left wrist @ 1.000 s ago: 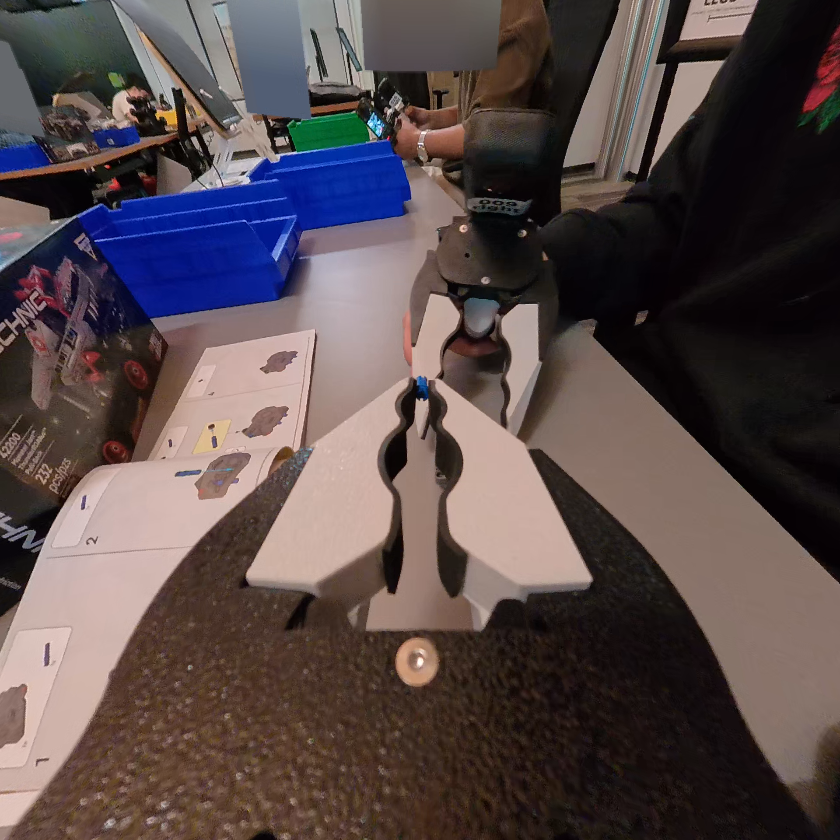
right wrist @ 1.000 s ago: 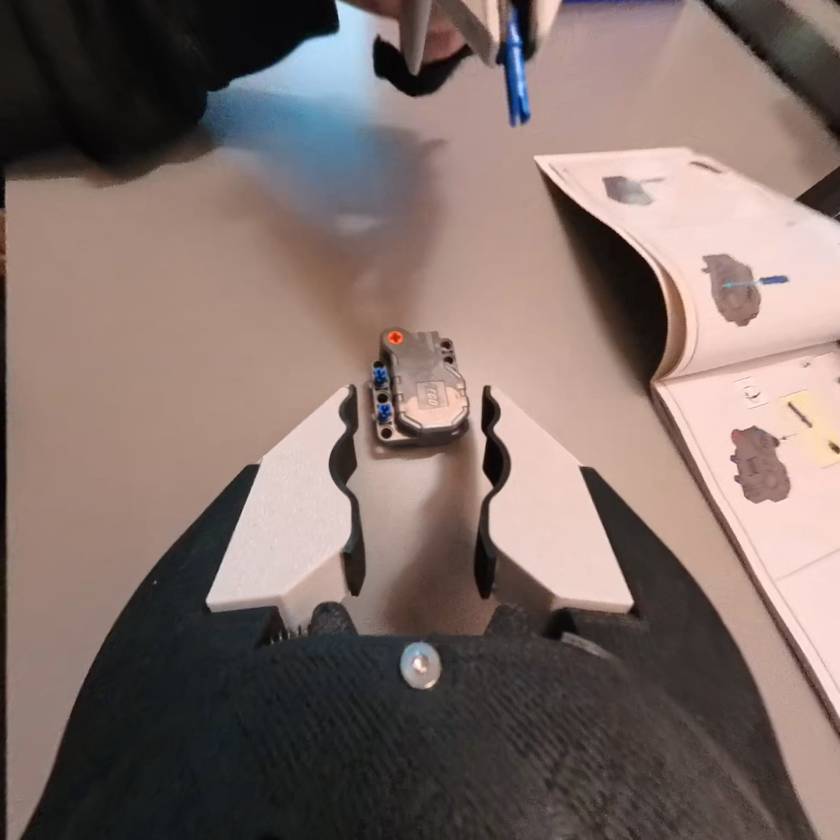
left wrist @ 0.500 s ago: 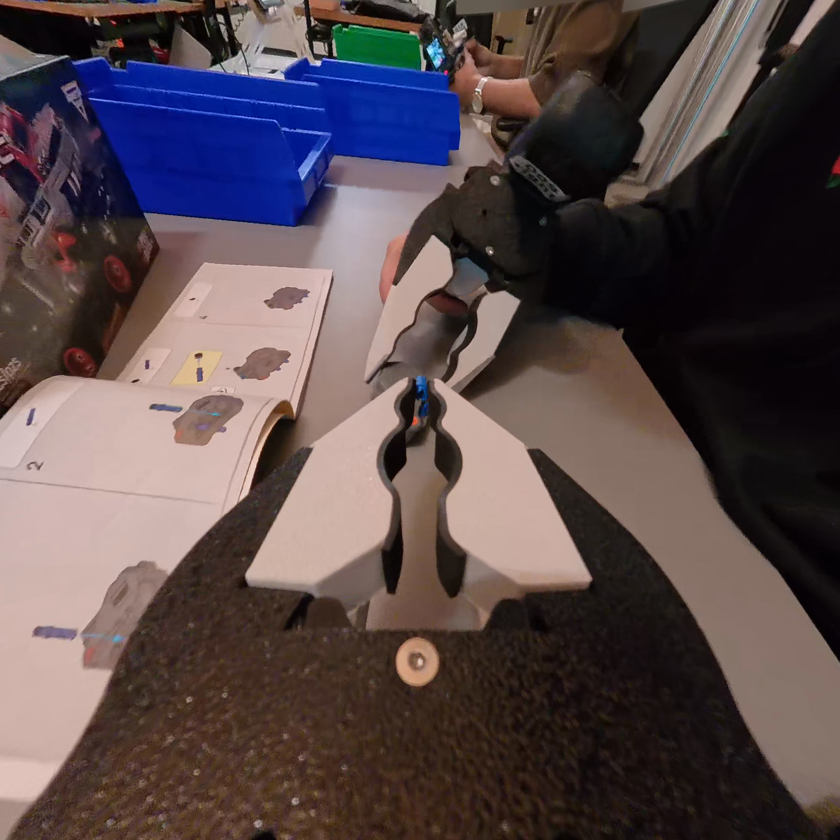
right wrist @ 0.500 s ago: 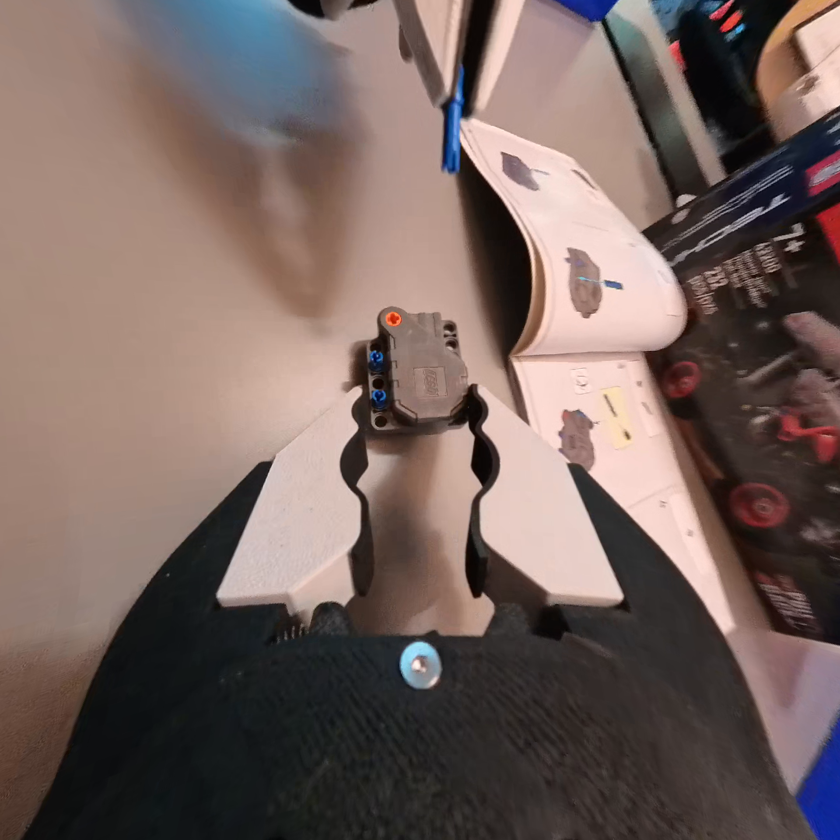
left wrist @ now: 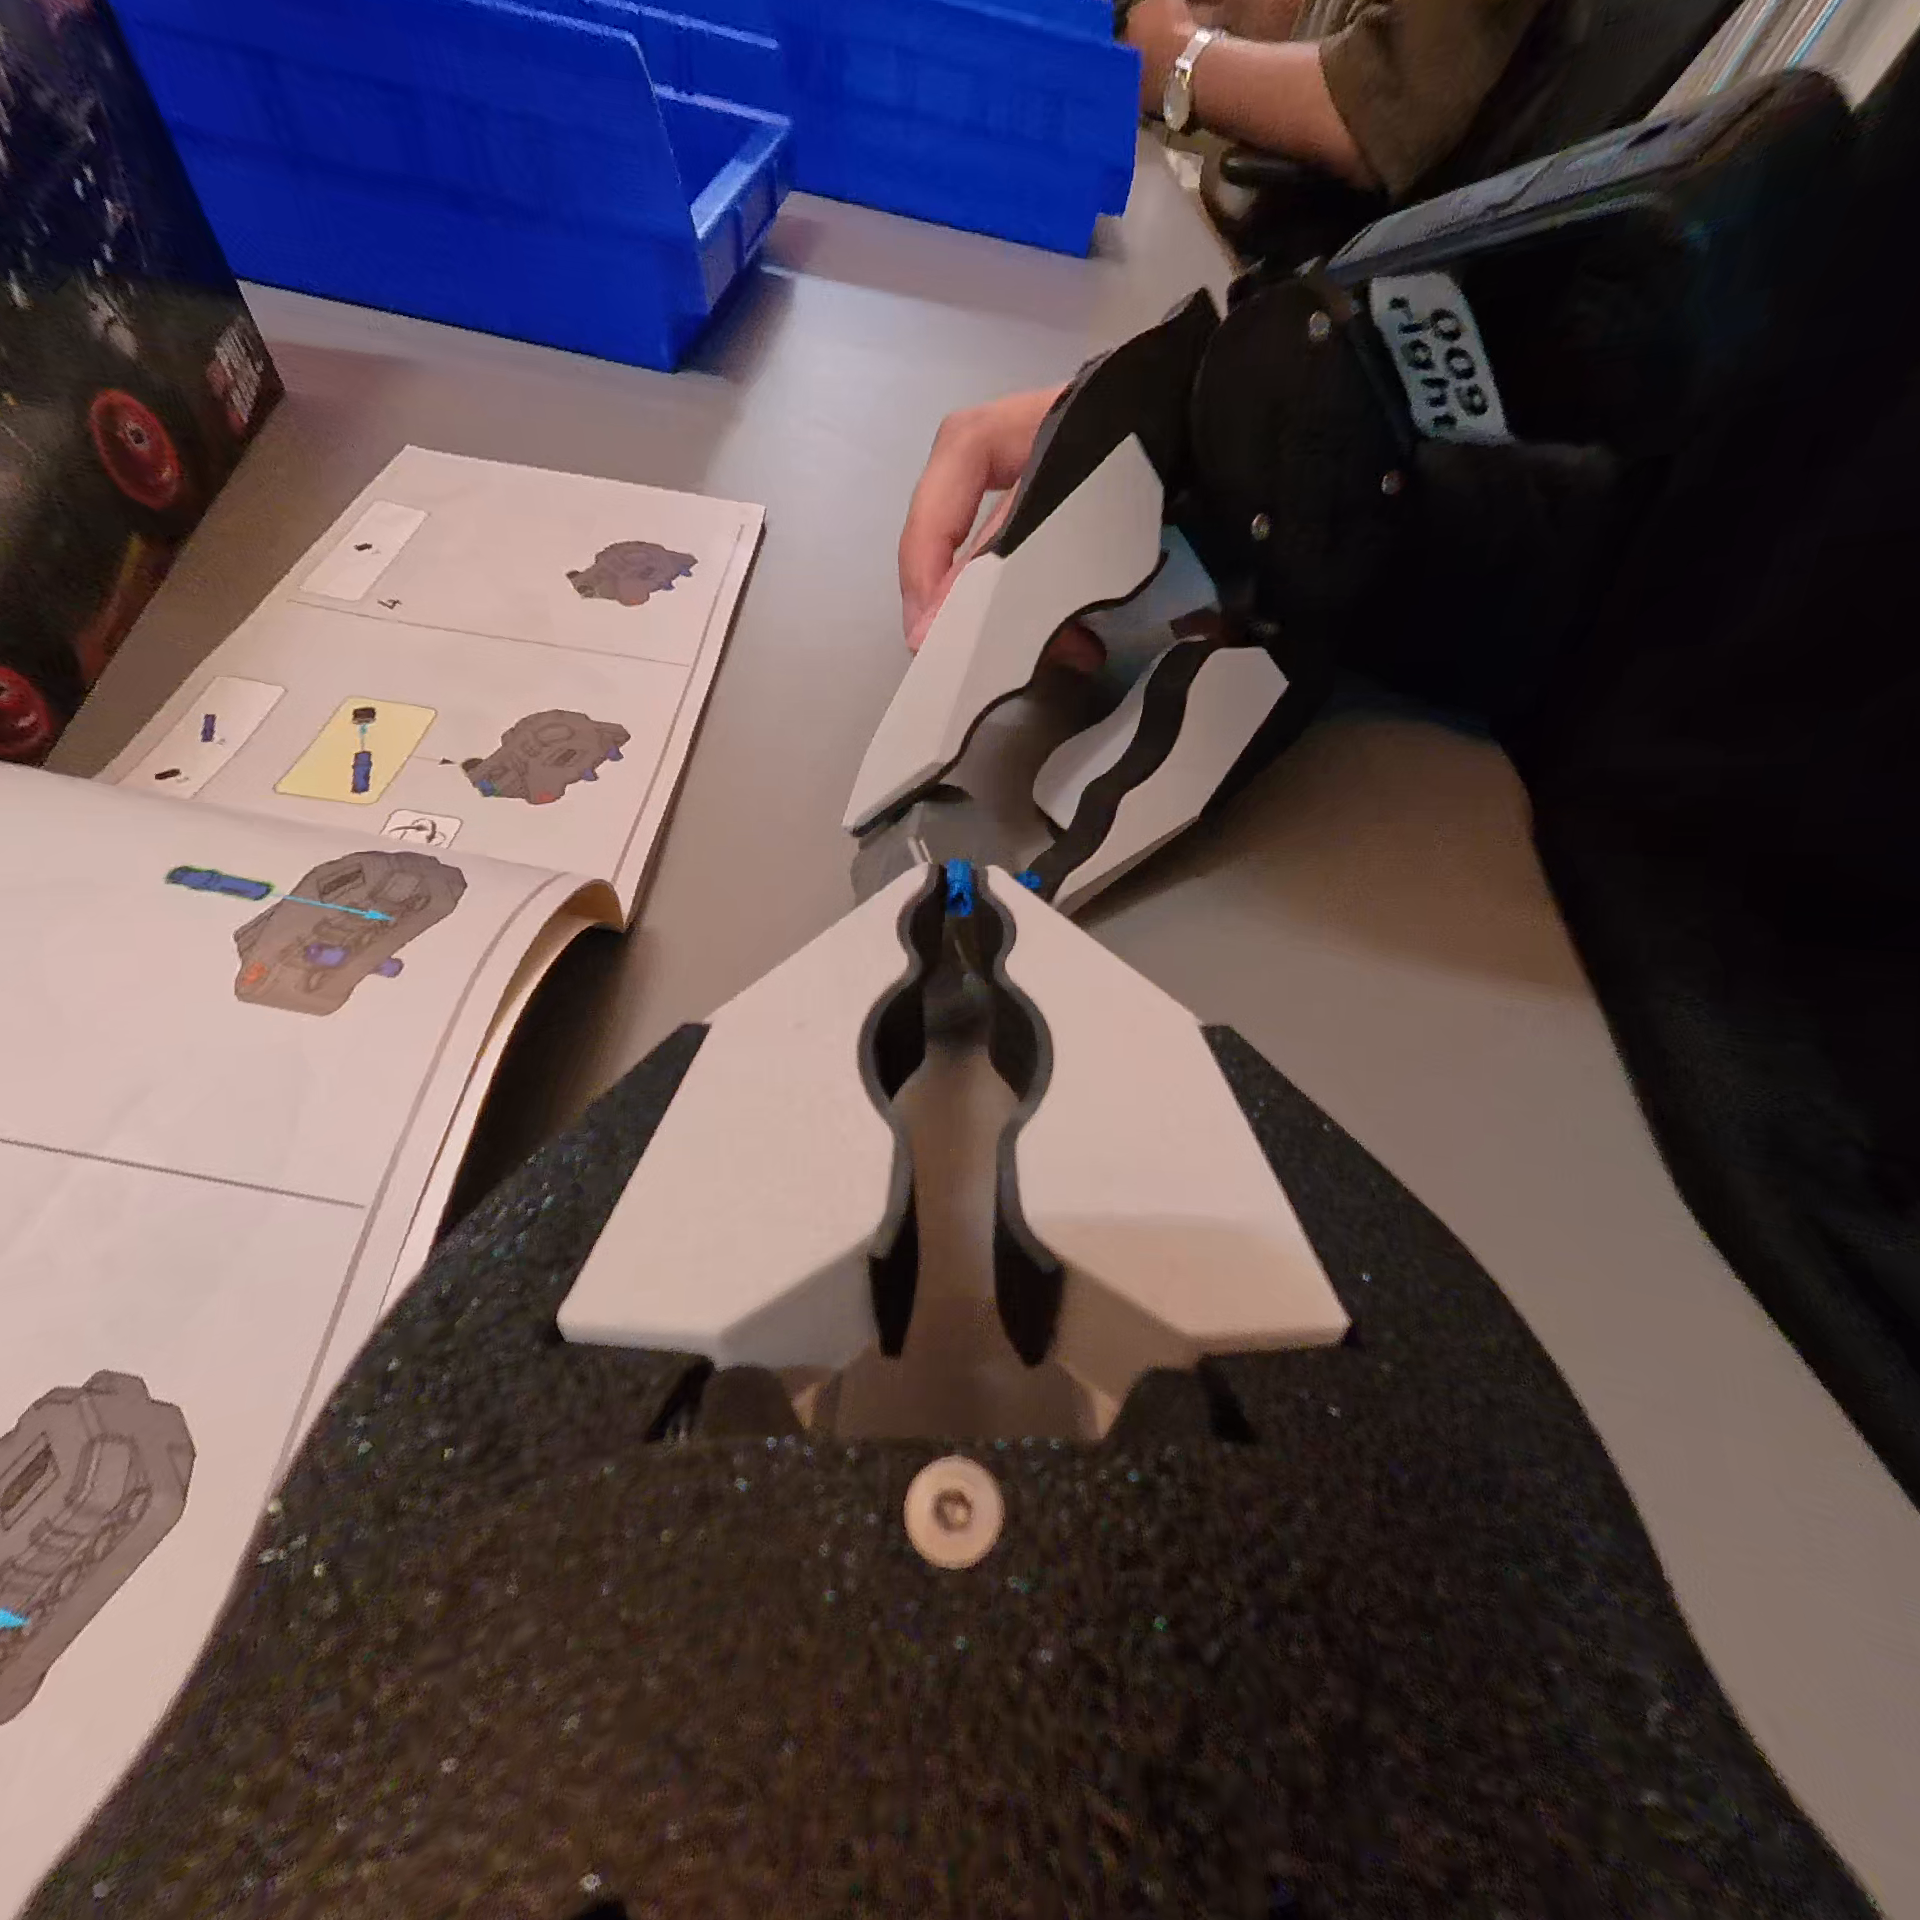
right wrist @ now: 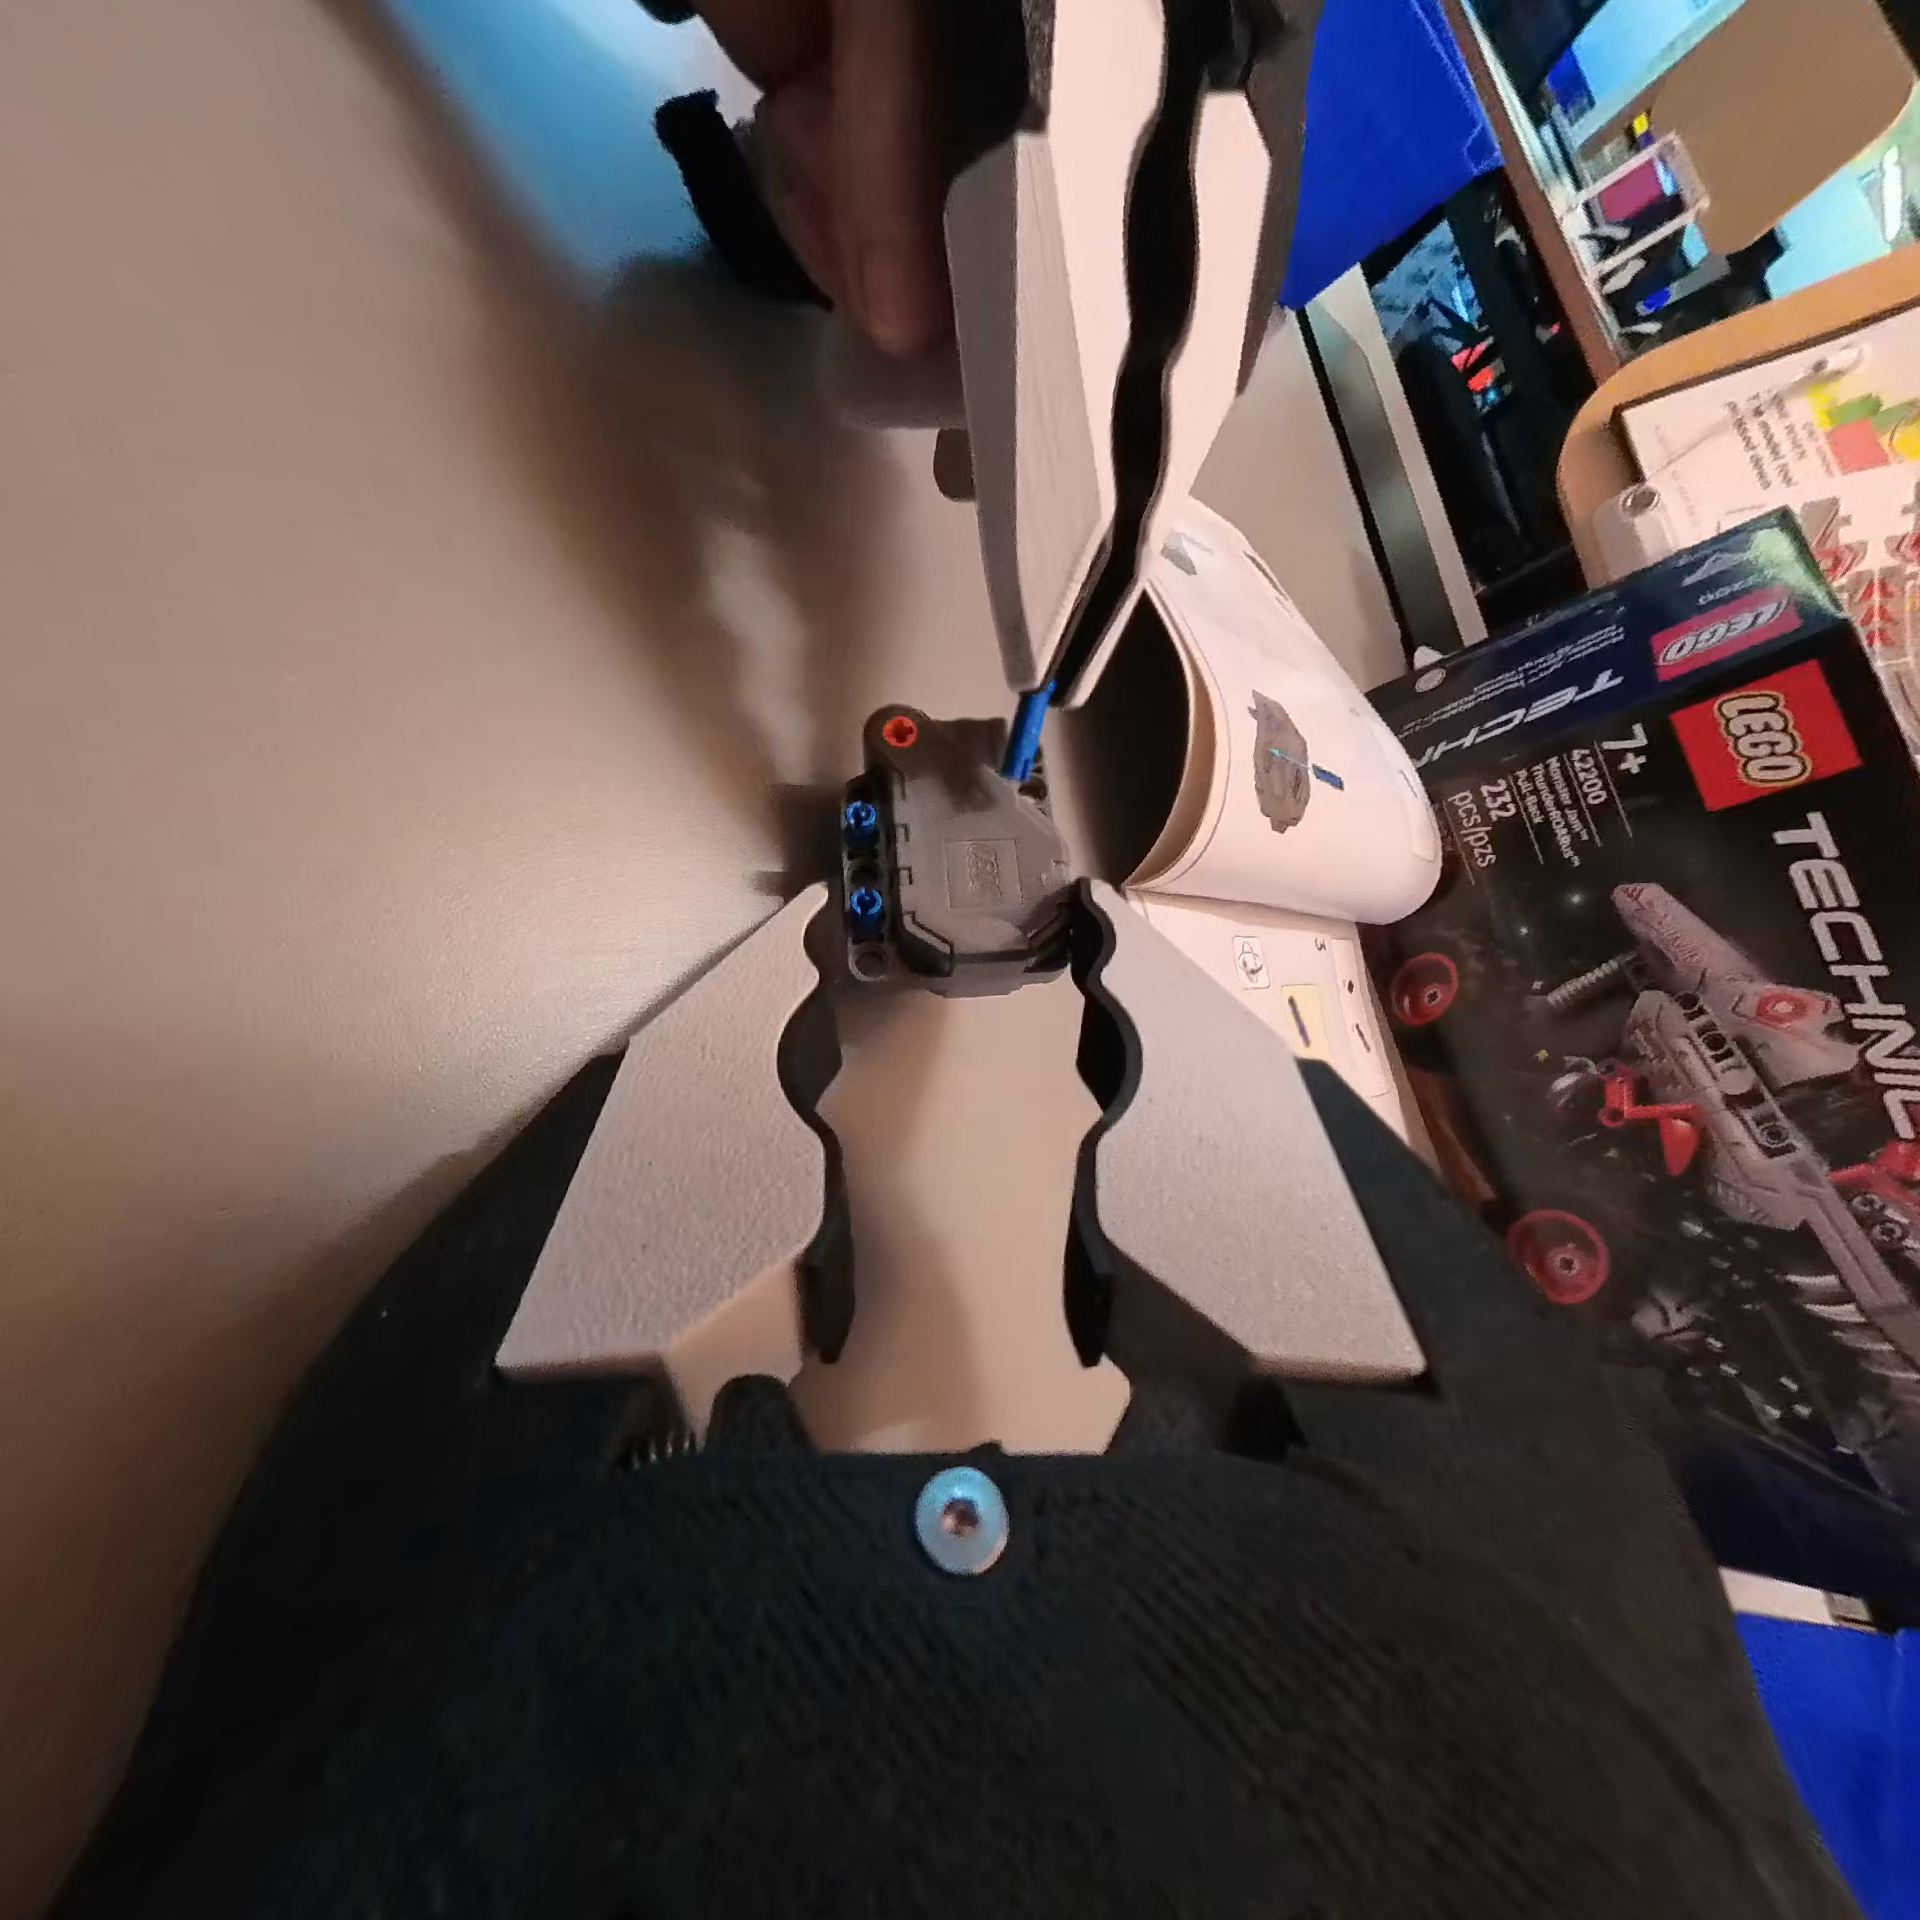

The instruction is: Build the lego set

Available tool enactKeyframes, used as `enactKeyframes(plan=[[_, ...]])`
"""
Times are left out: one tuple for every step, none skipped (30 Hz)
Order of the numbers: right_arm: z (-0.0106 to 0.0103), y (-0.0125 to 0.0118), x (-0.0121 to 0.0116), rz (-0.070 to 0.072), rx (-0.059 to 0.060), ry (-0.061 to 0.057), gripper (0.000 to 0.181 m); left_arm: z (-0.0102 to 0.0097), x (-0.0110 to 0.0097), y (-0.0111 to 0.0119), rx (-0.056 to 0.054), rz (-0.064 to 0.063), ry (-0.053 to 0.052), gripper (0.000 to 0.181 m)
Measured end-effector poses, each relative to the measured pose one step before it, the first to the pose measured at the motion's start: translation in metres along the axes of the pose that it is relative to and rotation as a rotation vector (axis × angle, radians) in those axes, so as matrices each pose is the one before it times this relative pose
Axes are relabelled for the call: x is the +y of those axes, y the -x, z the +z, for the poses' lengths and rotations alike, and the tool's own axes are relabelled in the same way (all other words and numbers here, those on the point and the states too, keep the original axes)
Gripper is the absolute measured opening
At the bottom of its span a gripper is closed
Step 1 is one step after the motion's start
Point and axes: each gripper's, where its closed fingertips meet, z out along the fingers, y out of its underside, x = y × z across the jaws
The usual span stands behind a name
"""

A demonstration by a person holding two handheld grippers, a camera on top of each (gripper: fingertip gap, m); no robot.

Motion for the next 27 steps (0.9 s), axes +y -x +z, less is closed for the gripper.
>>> enactKeyframes(plan=[[-0.00038, 0.00085, -0.00079, -0.0166, -0.0022, -0.0081, 0.042, 0.00125, 0.00189, -0.00039, 0.0004, 0.0038, 0.0139, 0.002], [-0.00036, 0.00072, -0.00125, -0.0222, 0.0003, -0.0114, 0.042, 0.00118, 0.00151, -0.0013, 0.0037, 0.0072, 0.0123, 0.002], [-0.00007, -0.00001, -0.00039, -0.0153, 0.0067, -0.0037, 0.042, 0.001, 0.00098, -0.00112, 0.0017, 0.0089, 0.0087, 0.002], [-0.00007, 0.00043, -0.00061, -0.01, 0.003, -0.002, 0.041, 0.00087, 0.00113, -0.0004, -0.002, 0.0068, 0.0093, 0.002], [-0.00053, 0.00082, -0.00073, -0.0137, 0.0015, -0.0056, 0.041, 0.0008, 0.00141, -0.00036, -0.0014, 0.0051, 0.0111, 0.002], [-0.00035, -0.00035, -0.00071, -0.0158, 0.0059, -0.0084, 0.041, 0.00065, 0.00096, -0.001, 0.0026, 0.0051, 0.0073, 0.002], [-0.00079, 0.00051, -0.00077, -0.0117, 0.0053, -0.0079, 0.041, 0.00037, -0.00023, -0.00099, 0.0031, 0.0047, -0.0007, 0.002], [-0.00047, 0.00018, -0.00052, -0.0058, 0.0027, -0.0049, 0.041, 0.0002, -0.00043, -0.00028, -0.0003, 0.0025, -0.0018, 0.002], [-0.00042, 0.00032, -0.00053, -0.0023, 0.0001, -0.0049, 0.041, 0.00021, -0.00011, -0.00039, 0.0022, -0.0006, -0.0001, 0.002], [-0.00057, 0.00054, -0.00071, -0.0038, -0.0036, -0.0067, 0.041, -0.00003, 0.00006, -0.0006, 0.004, -0.0007, 0.0004, 0.002], [-0.00058, 0.00053, -0.00048, -0.0007, -0.0033, -0.0067, 0.041, -0.00007, 0.00008, -0.00042, 0.0016, 0.0015, 0.0, 0.002], [-0.00029, 0.00002, 0.00008, 0.004, -0.0002, -0.0032, 0.041, 0.00006, 0.00019, -0.00016, -0.0007, 0.003, 0.0014, 0.002], [-0.00033, 0.00016, 0.00003, -0.0003, -0.0017, -0.0012, 0.041, 0.00029, 0.00036, -0.00063, 0.0019, 0.0025, 0.0039, 0.002], [-0.00057, 0.00091, -0.00071, -0.0046, -0.0052, -0.006, 0.041, 0.00042, 0.0008, -0.00146, 0.0069, 0.0026, 0.0065, 0.002], [-0.00053, 0.00104, -0.00117, 0.001, -0.0059, -0.0079, 0.041, 0.00069, 0.00076, -0.00174, 0.0071, 0.0054, 0.0068, 0.002], [-0.00059, 0.00042, -0.00107, 0.0052, -0.0043, -0.0085, 0.04, 0.00083, 0.00075, -0.00161, 0.0052, 0.0082, 0.0059, 0.002], [-0.00053, 0.00067, -0.00189, -0.0036, -0.0057, -0.0107, 0.04, 0.00076, 0.0008, -0.00146, 0.0051, 0.0081, 0.0064, 0.002], [-0.00092, 0.0007, -0.00272, -0.0066, -0.0027, -0.0126, 0.039, 0.00068, 0.00072, -0.00149, 0.0054, 0.0064, 0.0066, 0.002], [-0.0005, 0.00127, -0.0022, -0.0063, -0.0052, -0.0103, 0.039, 0.0007, 0.0006, -0.00149, 0.0059, 0.0053, 0.0059, 0.002], [-0.00053, 0.0018, -0.00244, -0.0084, -0.0073, -0.0121, 0.039, 0.00065, 0.00066, -0.00172, 0.0072, 0.0057, 0.0061, 0.002], [-0.00035, 0.00183, -0.00222, -0.0095, -0.0091, -0.0082, 0.04, 0.00052, 0.00074, -0.00146, 0.0055, 0.0063, 0.0063, 0.002], [0.00019, 0.00065, -0.00093, -0.0038, -0.0032, 0.0006, 0.04, 0.00061, 0.00032, -0.0009, 0.0019, 0.0051, 0.004, 0.002], [0.00009, 0.00059, -0.00075, -0.0071, -0.0027, 0.0031, 0.04, 0.00072, 0.00067, -0.00111, 0.0035, 0.0034, 0.0061, 0.002], [-0.00022, 0.00143, -0.00198, -0.0164, -0.0047, -0.0008, 0.039, 0.0006, 0.00212, -0.00171, 0.0077, 0.0041, 0.0153, 0.002], [-0.00037, 0.00213, -0.0025, -0.014, -0.0029, -0.0045, 0.037, 0.00061, 0.00292, -0.00121, 0.0036, 0.009, 0.0199, 0.002], [0.00002, 0.00069, -0.00015, -0.0086, 0.0037, 0.006, 0.037, 0.00045, 0.00257, 0.00003, -0.0044, 0.0124, 0.0168, 0.002], [-0.00001, 0.00017, 0.0002, -0.0105, 0.0028, 0.0067, 0.037, 0.00012, 0.00208, 0.00042, -0.0058, 0.0094, 0.0129, 0.002]])
